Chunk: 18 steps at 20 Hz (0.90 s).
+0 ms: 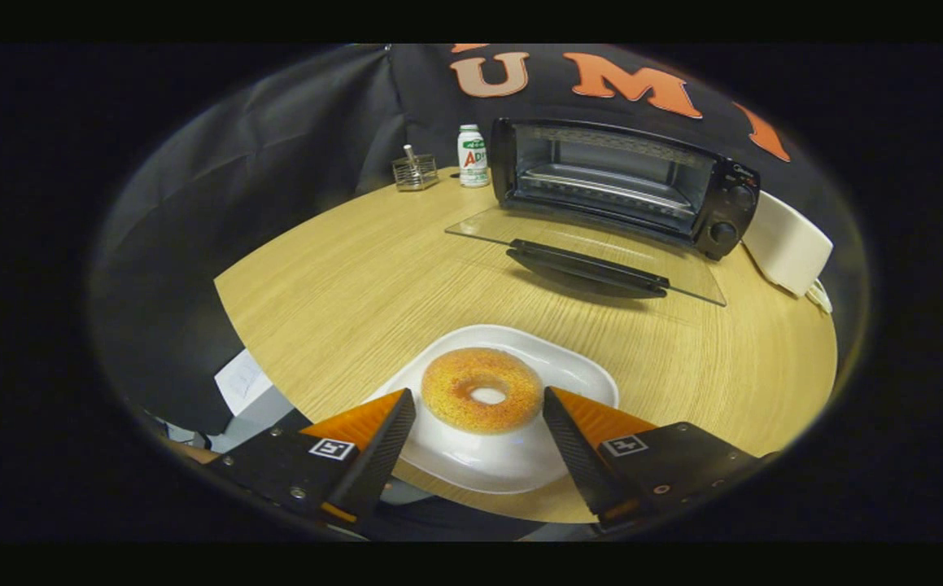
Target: Open the toaster oven, put the food inside, and close the toaster oven door.
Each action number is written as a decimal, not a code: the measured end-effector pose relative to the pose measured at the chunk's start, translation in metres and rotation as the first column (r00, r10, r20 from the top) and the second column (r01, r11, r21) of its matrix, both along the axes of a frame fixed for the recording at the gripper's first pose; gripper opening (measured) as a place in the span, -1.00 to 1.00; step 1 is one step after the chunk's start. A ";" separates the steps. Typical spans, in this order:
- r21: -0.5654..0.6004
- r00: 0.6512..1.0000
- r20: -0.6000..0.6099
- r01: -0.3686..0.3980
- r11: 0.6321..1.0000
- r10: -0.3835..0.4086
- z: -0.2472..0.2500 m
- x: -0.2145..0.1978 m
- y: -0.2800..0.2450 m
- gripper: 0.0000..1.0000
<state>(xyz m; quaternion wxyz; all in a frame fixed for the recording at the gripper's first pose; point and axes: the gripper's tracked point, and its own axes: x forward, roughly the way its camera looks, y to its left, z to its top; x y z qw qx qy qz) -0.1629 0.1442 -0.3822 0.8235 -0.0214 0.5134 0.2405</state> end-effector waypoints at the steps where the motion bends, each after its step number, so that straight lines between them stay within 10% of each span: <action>1: -0.004 1.000 0.010 0.003 1.000 -0.003 -0.002 0.003 0.001 0.81; 7: 0.084 0.997 0.033 0.060 0.995 -0.063 0.010 0.018 0.012 0.28; 18: 0.346 0.915 0.014 0.373 0.861 -0.403 0.049 0.137 0.008 0.24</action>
